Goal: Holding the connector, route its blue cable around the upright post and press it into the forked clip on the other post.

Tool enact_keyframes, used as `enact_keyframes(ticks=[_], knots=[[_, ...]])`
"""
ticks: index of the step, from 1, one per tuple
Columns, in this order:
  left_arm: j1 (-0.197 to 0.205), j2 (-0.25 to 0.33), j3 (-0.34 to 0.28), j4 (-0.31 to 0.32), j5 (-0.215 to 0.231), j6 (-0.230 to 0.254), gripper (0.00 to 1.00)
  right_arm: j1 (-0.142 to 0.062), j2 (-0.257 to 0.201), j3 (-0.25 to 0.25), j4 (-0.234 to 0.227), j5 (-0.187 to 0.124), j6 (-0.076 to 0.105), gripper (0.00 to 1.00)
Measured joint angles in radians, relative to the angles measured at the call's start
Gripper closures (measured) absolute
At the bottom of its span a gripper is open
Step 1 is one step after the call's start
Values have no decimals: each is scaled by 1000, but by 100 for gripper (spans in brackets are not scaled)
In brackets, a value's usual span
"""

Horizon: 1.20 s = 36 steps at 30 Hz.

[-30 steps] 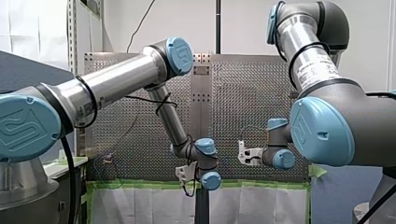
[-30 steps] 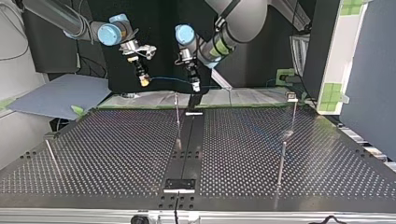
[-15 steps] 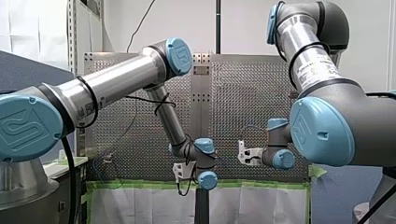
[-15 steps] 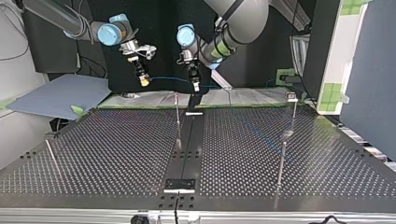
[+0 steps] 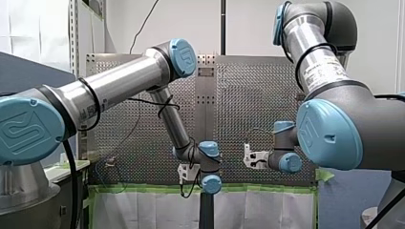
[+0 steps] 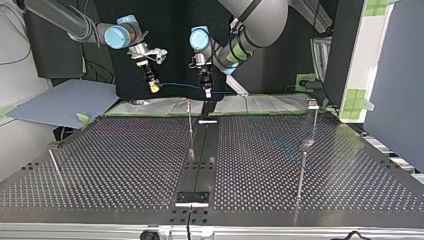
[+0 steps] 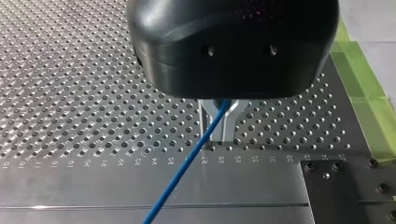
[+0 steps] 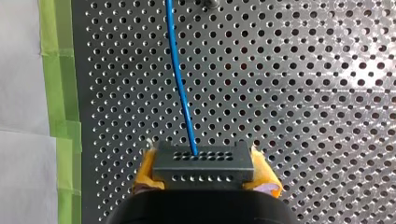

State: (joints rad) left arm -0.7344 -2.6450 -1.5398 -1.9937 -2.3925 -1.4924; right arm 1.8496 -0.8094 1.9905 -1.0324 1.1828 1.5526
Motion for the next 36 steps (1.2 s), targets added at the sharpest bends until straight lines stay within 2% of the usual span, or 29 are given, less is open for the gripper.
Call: enact_keyframes(ticks=[10, 19, 28, 36], knots=[[1, 2, -1, -17, 18, 2, 99, -7, 0, 0, -8, 7, 10, 100], [1, 26, -1, -51, 18, 4, 99, -20, 0, -3, -22, 12, 27, 100], [-18, 36, 0, -69, 19, 17, 99, -31, 0, -6, -21, 13, 29, 100], [-29, 36, 1, -74, 22, 50, 99, -44, 0, -8, -22, 19, 29, 100]])
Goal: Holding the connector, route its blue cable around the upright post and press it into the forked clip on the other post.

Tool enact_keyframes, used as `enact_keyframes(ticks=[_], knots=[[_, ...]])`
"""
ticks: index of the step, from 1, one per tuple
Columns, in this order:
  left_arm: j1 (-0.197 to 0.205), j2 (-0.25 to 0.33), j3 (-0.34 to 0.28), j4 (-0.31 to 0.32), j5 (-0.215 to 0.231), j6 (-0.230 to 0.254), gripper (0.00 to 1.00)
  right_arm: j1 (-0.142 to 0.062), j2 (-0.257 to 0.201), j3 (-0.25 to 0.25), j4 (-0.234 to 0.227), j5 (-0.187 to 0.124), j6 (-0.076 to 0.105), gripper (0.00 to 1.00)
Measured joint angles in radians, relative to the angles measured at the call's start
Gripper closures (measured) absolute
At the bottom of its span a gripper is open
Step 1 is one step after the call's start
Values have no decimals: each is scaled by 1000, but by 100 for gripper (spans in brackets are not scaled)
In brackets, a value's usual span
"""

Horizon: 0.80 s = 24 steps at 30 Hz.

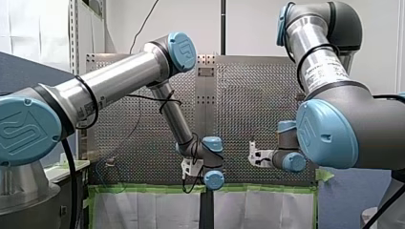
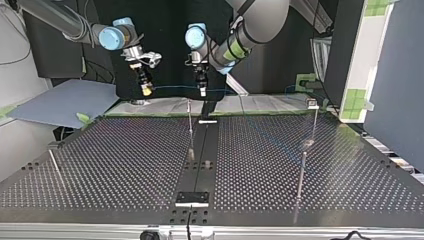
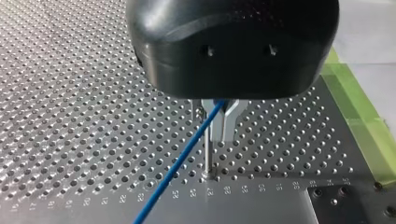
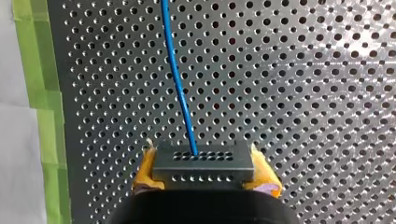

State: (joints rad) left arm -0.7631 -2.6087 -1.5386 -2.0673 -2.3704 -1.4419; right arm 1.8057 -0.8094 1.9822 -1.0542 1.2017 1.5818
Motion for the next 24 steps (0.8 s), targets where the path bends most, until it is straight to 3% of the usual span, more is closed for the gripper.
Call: enact_keyframes(ticks=[11, 24], knots=[[2, -1, 38, -51, 22, 4, 99, -21, 0, -7, -2, 6, 20, 100], [8, -1, 68, -77, 94, 3, 99, -38, 7, -9, -17, 31, 32, 100]])
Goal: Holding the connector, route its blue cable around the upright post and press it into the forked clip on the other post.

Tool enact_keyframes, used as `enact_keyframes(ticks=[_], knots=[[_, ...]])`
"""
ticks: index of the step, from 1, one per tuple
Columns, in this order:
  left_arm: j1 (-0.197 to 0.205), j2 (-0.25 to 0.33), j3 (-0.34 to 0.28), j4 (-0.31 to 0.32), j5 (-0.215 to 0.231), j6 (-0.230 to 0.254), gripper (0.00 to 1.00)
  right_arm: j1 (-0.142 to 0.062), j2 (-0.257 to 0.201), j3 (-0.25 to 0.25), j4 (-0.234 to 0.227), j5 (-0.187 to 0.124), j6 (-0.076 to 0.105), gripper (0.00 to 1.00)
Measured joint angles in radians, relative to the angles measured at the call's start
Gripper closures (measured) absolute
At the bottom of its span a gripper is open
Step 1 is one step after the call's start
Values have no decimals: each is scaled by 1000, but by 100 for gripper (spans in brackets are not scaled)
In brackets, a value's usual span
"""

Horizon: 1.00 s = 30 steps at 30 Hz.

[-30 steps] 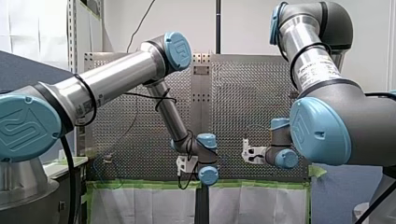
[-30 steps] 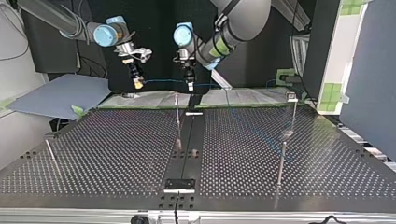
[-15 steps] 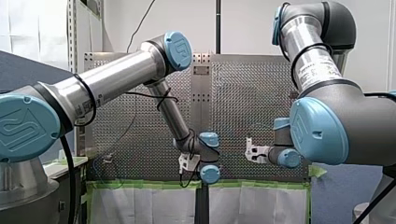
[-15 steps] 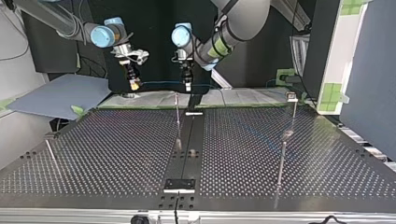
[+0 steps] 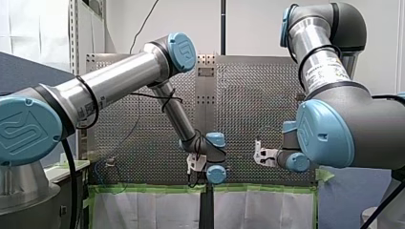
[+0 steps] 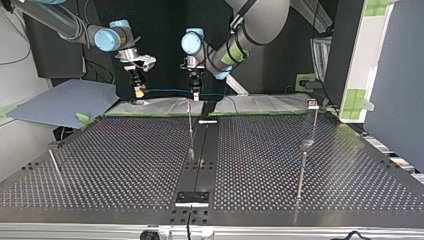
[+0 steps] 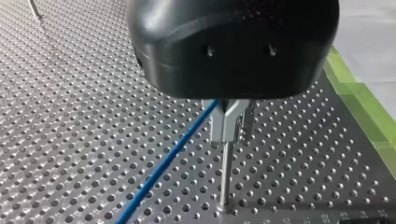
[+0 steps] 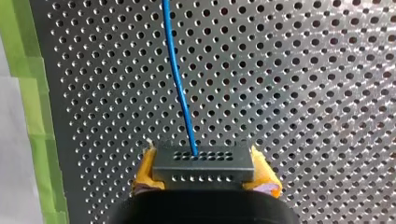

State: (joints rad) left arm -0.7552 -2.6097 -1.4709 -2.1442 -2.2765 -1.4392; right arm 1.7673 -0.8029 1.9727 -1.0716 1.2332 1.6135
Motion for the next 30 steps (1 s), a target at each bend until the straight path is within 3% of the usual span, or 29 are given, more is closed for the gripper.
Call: enact_keyframes(ticks=[10, 20, 30], knots=[[10, 0, 0, -3, 26, 2, 99, 3, 14, -7, -7, 6, 4, 100], [36, -4, 7, -8, 57, -5, 99, 7, 72, -66, 46, 4, -10, 100], [63, -11, 59, -69, 76, -11, 99, 8, 74, -81, 59, 2, -10, 100]])
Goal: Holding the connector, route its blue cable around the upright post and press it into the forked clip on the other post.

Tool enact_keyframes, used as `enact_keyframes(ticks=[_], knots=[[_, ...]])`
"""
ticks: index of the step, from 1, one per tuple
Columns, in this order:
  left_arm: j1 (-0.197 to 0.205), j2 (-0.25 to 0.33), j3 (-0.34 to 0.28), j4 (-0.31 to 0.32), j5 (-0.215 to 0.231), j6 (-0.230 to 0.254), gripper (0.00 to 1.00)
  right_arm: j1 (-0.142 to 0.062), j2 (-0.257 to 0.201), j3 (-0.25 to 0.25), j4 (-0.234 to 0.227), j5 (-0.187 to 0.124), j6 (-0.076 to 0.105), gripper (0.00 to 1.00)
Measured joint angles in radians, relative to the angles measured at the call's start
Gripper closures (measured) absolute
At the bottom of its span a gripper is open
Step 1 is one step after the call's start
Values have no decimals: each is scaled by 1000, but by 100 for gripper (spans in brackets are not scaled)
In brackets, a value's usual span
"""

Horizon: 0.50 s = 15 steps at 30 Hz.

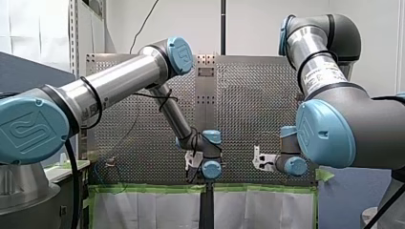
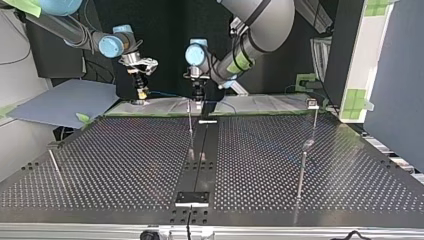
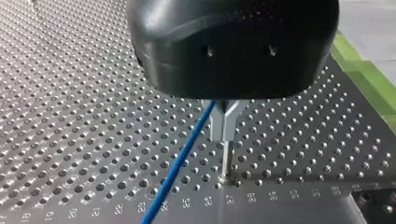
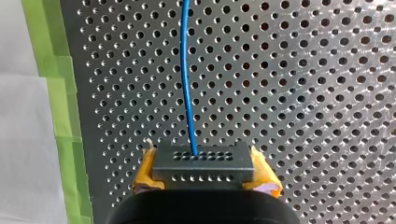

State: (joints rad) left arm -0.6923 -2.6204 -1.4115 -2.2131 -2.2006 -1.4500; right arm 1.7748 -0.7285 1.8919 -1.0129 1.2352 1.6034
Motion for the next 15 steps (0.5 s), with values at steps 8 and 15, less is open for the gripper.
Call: enact_keyframes(ticks=[8, 15], knots=[[10, -2, 5, -21, 6, -13, 99, -1, 0, -1, 1, 1, -1, 100], [15, -19, 4, -20, 17, -21, 99, -4, 0, -3, 0, 4, -1, 100]])
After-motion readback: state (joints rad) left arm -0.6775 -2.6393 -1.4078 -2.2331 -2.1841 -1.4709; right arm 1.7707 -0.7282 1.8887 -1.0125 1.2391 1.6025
